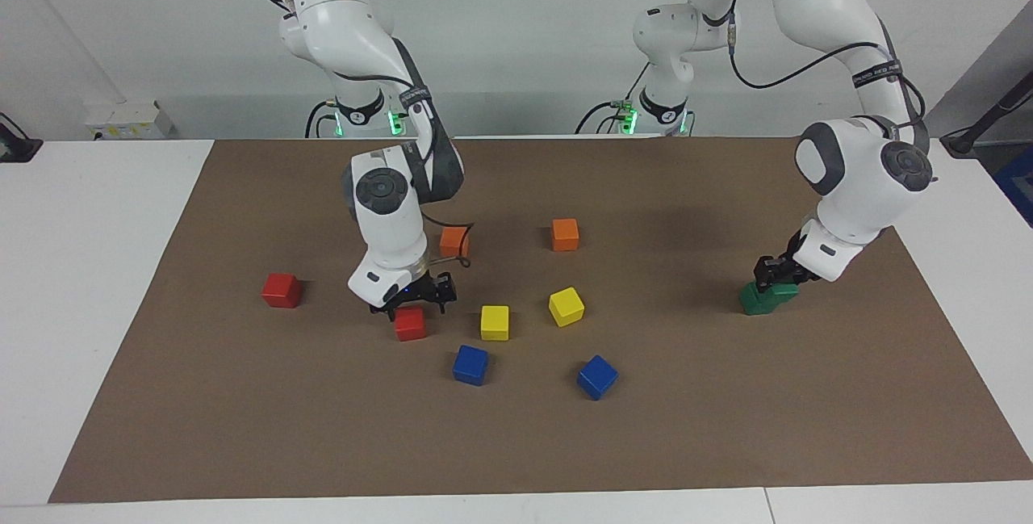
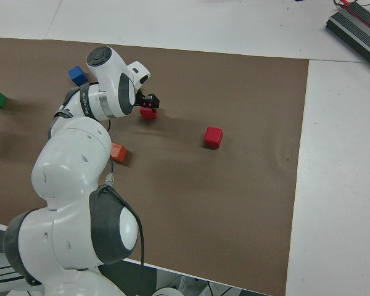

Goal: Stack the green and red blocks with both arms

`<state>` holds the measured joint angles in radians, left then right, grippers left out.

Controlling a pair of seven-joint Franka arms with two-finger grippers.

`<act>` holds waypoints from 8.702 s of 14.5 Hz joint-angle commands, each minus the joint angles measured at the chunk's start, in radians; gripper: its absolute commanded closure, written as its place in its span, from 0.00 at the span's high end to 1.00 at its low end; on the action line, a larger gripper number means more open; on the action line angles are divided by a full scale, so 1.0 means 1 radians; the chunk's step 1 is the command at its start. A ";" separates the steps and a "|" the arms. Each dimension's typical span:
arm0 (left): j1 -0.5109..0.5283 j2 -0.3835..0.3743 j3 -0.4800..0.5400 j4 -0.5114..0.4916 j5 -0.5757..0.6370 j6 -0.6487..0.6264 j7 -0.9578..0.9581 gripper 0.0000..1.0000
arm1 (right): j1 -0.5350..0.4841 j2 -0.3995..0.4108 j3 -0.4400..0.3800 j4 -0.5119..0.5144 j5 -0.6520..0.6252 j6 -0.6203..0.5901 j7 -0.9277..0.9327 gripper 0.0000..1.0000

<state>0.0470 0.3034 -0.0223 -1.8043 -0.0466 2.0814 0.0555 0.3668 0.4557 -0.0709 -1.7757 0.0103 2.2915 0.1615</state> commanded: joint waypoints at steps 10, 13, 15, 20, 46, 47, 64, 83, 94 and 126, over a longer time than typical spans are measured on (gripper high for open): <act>0.004 -0.033 0.004 -0.056 0.010 0.032 0.007 0.00 | -0.025 0.008 0.003 -0.013 0.003 0.037 0.023 0.39; 0.005 -0.032 0.004 -0.056 0.010 0.037 0.006 0.85 | -0.025 0.006 0.002 -0.010 0.005 0.026 0.024 0.00; 0.007 -0.032 0.004 -0.056 0.010 0.039 0.006 1.00 | -0.028 -0.002 -0.012 0.024 0.005 -0.009 0.023 0.00; 0.007 -0.036 0.005 -0.049 0.010 0.022 0.006 1.00 | -0.193 -0.112 -0.021 0.113 -0.035 -0.225 -0.072 0.00; -0.019 -0.276 0.002 0.071 0.016 -0.409 0.000 1.00 | -0.422 -0.304 -0.020 -0.274 -0.027 -0.067 -0.223 0.00; -0.019 -0.276 0.004 0.069 0.016 -0.411 -0.005 1.00 | -0.419 -0.302 -0.020 -0.274 -0.026 -0.067 -0.220 0.00; -0.019 -0.280 -0.027 0.097 0.048 -0.444 -0.056 1.00 | -0.394 -0.299 -0.017 -0.287 -0.018 -0.053 -0.211 0.00; -0.016 -0.287 -0.033 0.146 0.079 -0.437 -0.048 1.00 | -0.393 -0.285 -0.012 -0.292 -0.018 -0.052 -0.168 0.84; -0.004 -0.297 -0.031 0.143 0.079 -0.434 -0.052 1.00 | -0.378 -0.270 -0.010 -0.228 -0.016 -0.079 -0.166 1.00; -0.004 -0.297 -0.031 0.143 0.079 -0.434 -0.052 1.00 | -0.395 -0.427 0.013 0.210 -0.024 -0.695 -0.295 1.00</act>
<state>0.0394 0.0145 -0.0507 -1.6586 0.0147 1.6371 0.0155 -0.0176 0.0121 -0.0605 -1.6096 -0.0148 1.6273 -0.1023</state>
